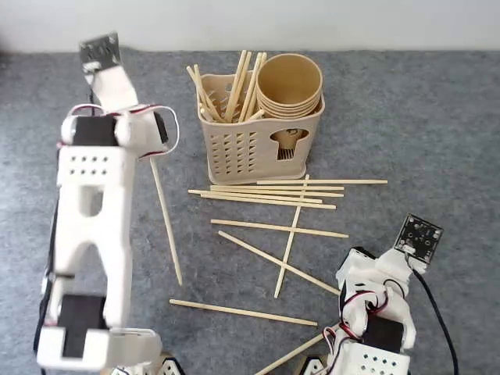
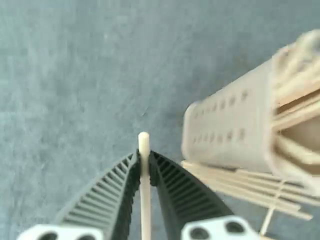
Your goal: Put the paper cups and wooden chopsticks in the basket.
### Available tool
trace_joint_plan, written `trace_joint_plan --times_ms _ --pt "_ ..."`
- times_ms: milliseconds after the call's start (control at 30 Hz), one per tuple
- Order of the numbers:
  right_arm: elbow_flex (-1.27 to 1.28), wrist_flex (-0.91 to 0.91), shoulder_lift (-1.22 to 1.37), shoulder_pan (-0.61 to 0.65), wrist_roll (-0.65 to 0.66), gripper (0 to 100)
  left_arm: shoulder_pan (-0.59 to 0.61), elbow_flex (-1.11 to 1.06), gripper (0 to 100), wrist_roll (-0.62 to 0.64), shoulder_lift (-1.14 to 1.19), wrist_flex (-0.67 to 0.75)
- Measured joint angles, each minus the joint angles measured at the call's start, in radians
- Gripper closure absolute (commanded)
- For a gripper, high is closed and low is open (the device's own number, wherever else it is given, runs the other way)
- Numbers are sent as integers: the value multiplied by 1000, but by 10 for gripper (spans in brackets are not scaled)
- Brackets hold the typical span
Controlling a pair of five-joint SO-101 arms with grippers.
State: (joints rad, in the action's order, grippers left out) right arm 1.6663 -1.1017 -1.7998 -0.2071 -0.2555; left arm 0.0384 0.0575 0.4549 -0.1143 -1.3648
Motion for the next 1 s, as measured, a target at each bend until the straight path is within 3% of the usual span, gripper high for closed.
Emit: trace_joint_plan --times_ms 433,633,1000 --pt "0 0 0 0 0 990 -104 0 987 106 -324 423" --pt "0 0 0 0 0 990 -115 0 987 140 -327 669" --pt "0 0 0 0 0 990 -153 0 987 141 -143 855"
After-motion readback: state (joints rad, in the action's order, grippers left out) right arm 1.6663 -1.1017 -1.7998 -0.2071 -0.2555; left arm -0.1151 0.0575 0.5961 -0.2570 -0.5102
